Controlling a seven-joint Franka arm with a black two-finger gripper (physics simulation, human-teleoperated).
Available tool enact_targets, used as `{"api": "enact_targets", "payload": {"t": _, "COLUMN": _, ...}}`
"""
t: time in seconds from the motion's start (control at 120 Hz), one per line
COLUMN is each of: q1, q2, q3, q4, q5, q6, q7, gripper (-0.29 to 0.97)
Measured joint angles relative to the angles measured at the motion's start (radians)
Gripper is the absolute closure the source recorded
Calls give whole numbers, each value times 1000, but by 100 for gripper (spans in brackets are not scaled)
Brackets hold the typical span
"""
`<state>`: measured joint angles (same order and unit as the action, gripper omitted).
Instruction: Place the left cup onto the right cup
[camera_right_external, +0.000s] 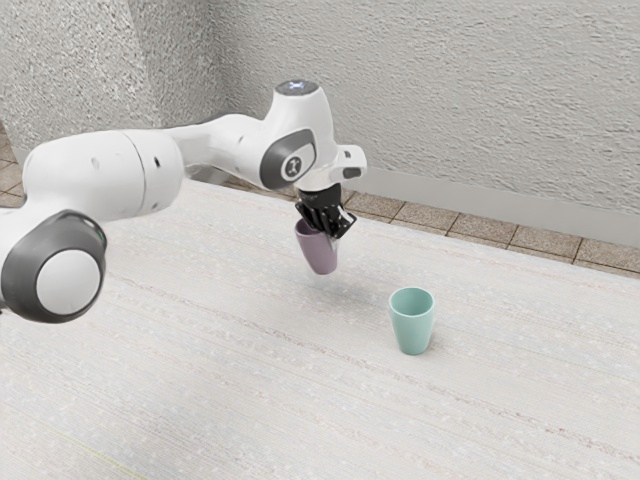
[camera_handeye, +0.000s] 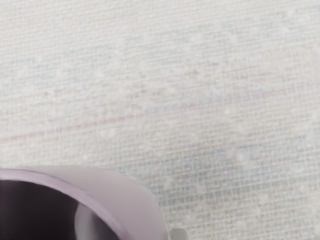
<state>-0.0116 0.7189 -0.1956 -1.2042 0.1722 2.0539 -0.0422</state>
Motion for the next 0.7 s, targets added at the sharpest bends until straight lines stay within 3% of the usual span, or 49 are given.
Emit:
{"api": "enact_targets", "payload": {"t": 0.167, "q1": -3, "q2": -35, "q3": -92, "q4": 9, "q5": 15, "q6": -63, "q7": -20, "gripper": 78}}
{"api": "enact_targets", "payload": {"t": 0.442, "q1": -19, "q2": -71, "q3": -257, "q4": 16, "q5": 140, "q6": -133, "q7": -107, "gripper": 78}}
{"api": "enact_targets", "payload": {"t": 0.7, "q1": -19, "q2": -80, "q3": -342, "q4": 11, "q5": 217, "q6": -168, "q7": -199, "gripper": 78}}
